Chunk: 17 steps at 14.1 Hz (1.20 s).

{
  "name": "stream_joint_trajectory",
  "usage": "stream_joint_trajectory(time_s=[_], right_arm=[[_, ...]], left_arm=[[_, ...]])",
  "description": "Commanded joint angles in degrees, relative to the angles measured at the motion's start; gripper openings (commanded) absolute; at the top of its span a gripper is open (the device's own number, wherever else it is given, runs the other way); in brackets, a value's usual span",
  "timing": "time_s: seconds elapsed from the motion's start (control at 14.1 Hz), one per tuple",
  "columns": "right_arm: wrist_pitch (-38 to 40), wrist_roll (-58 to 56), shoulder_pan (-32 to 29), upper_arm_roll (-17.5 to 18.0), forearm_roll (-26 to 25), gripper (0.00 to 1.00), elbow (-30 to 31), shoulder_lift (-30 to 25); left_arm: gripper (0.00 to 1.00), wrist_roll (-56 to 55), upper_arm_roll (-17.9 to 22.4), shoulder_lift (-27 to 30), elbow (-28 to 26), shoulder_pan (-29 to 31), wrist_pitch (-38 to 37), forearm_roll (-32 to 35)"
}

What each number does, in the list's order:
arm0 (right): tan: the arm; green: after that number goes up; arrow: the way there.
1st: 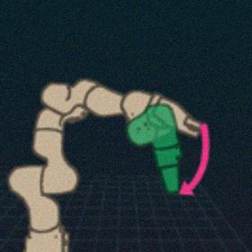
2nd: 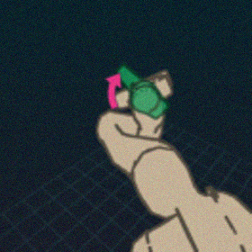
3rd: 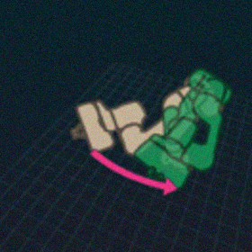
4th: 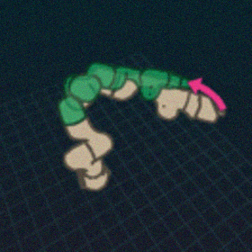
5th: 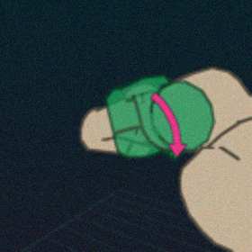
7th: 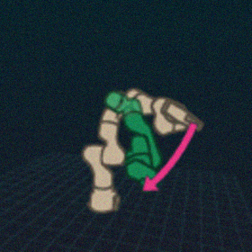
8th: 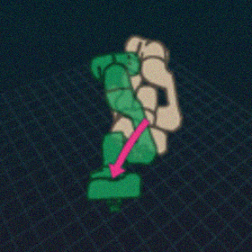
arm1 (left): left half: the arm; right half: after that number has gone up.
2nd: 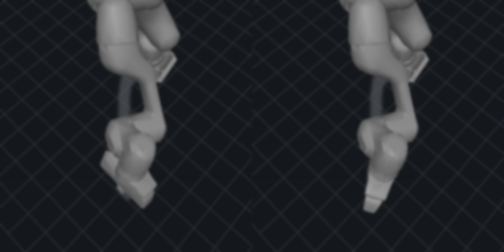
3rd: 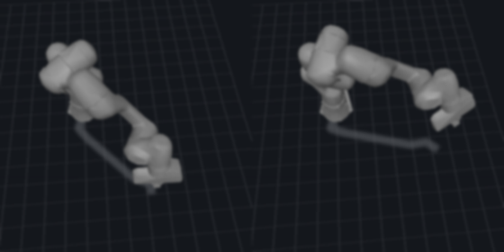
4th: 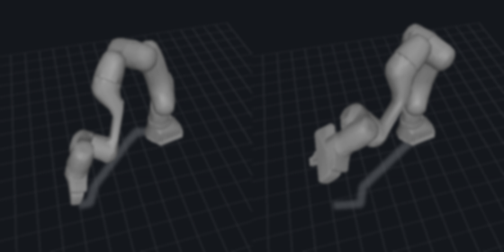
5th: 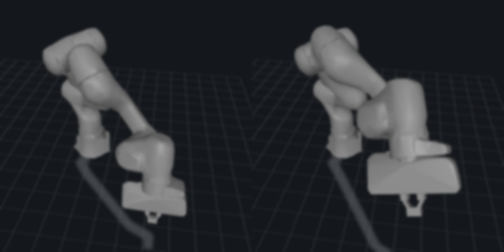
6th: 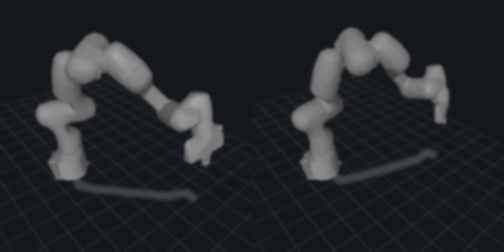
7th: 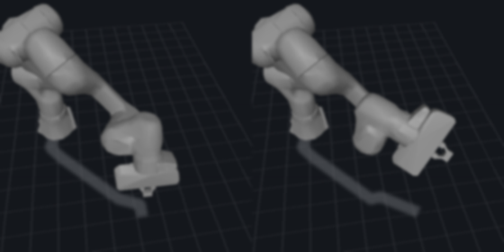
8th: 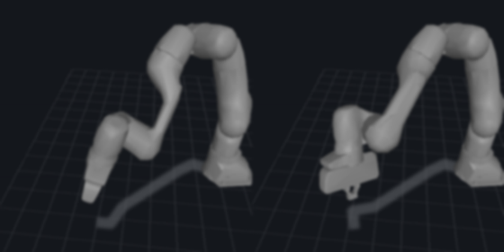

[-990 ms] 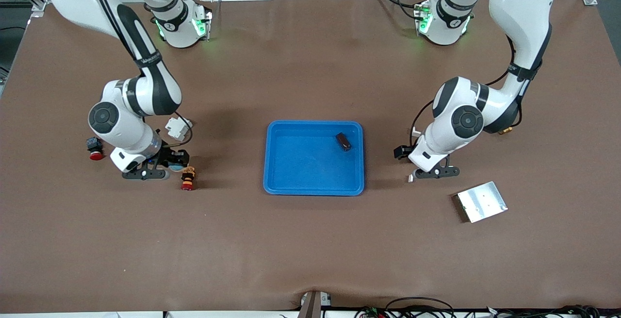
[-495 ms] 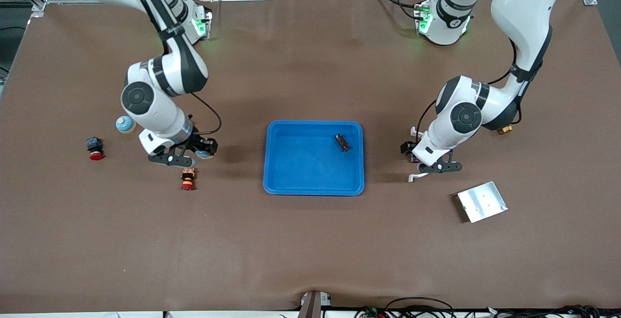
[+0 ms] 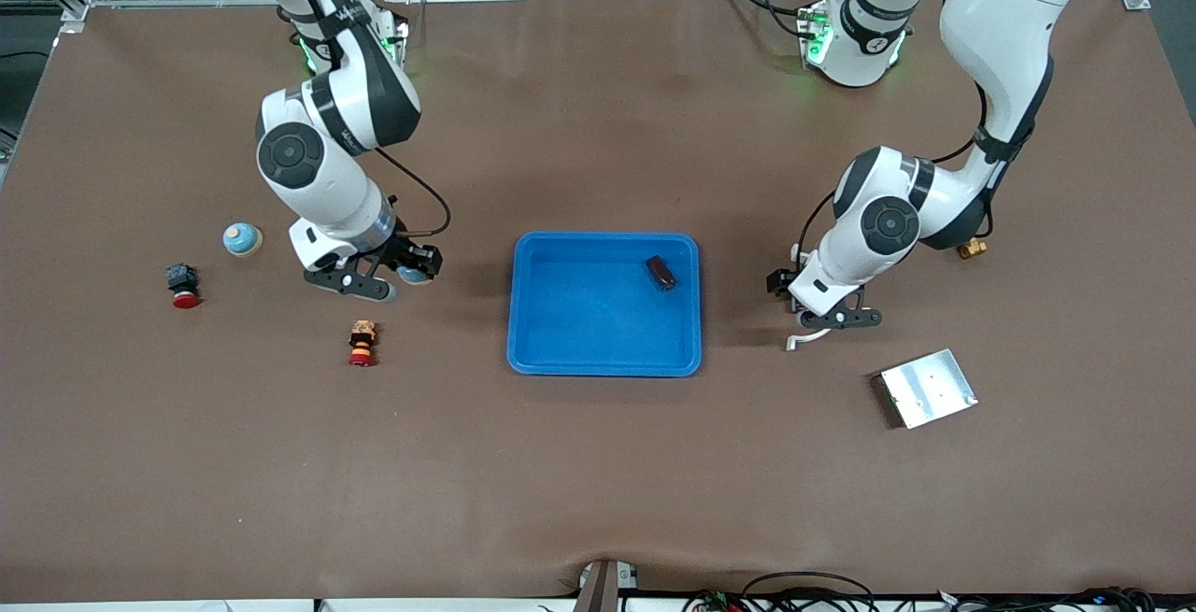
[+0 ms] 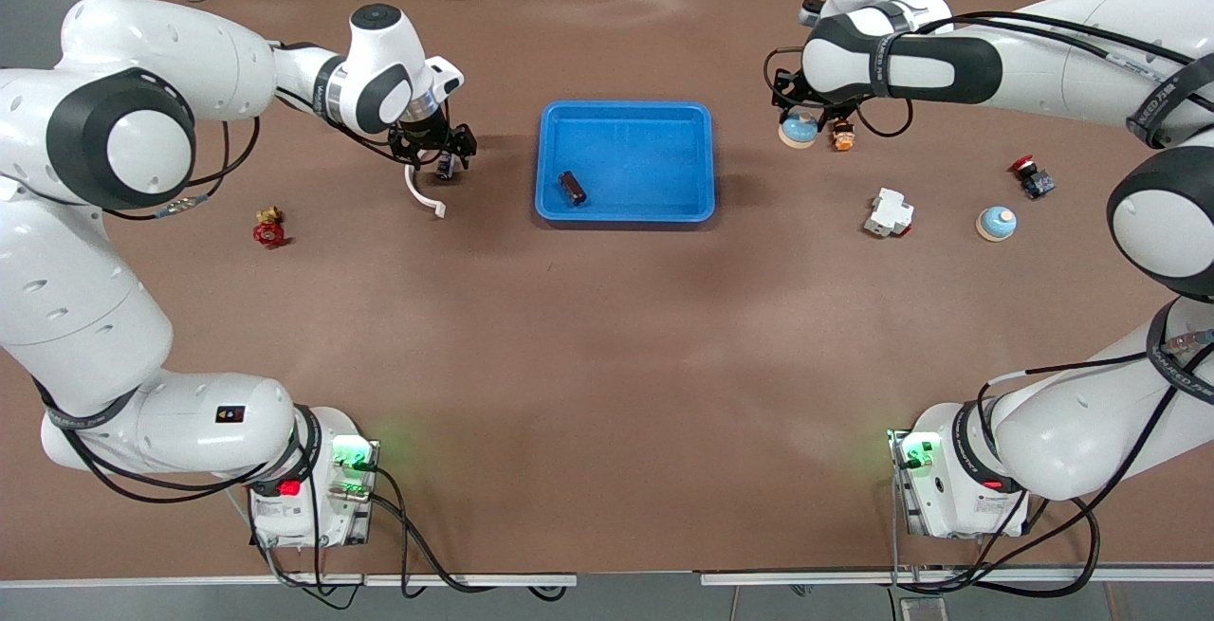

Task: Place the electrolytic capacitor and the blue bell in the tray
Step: 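Grasp the second capacitor with the left gripper while the right gripper lifts the bell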

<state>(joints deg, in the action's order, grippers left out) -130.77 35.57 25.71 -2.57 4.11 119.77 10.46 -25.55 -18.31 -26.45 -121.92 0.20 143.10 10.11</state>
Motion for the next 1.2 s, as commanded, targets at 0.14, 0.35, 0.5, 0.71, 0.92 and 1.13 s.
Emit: stream_joint_trajectory(time_s=[0.14, 0.35, 0.5, 0.71, 0.92, 1.13], right_arm=[[0.86, 6.33, 3.38, -0.42, -1.55, 0.0, -1.55, -0.36], [0.86, 13.62, 6.8, -0.42, -4.1, 0.0, -3.74, 1.04], [0.95, 17.15, 8.65, -0.42, -5.5, 0.0, -5.24, 2.54], [0.95, 20.32, 10.15, -0.42, -5.78, 0.0, -6.82, 4.21], [0.77, 22.34, 11.38, -0.51, -5.86, 0.0, -7.88, 5.88], [0.77, 24.45, 12.26, -0.51, -6.12, 0.0, -10.95, 8.69]], left_arm=[[1.0, 0.86, -0.24, -1.76, 0.1, 0.24, 2.89, 1.23], [0.81, 0.59, -0.24, -2.03, 0.19, 0.42, 3.24, 1.14], [0.48, 0.59, -0.24, -2.03, 0.19, 0.42, 3.24, 1.14], [0.09, 0.24, -0.24, -2.03, 0.36, 0.51, 3.24, 1.05], [0.0, 0.06, -0.24, -2.03, 0.36, 0.51, 3.24, 1.05], [0.0, -0.02, -0.24, -1.85, 0.45, 0.6, 3.24, 0.97]])
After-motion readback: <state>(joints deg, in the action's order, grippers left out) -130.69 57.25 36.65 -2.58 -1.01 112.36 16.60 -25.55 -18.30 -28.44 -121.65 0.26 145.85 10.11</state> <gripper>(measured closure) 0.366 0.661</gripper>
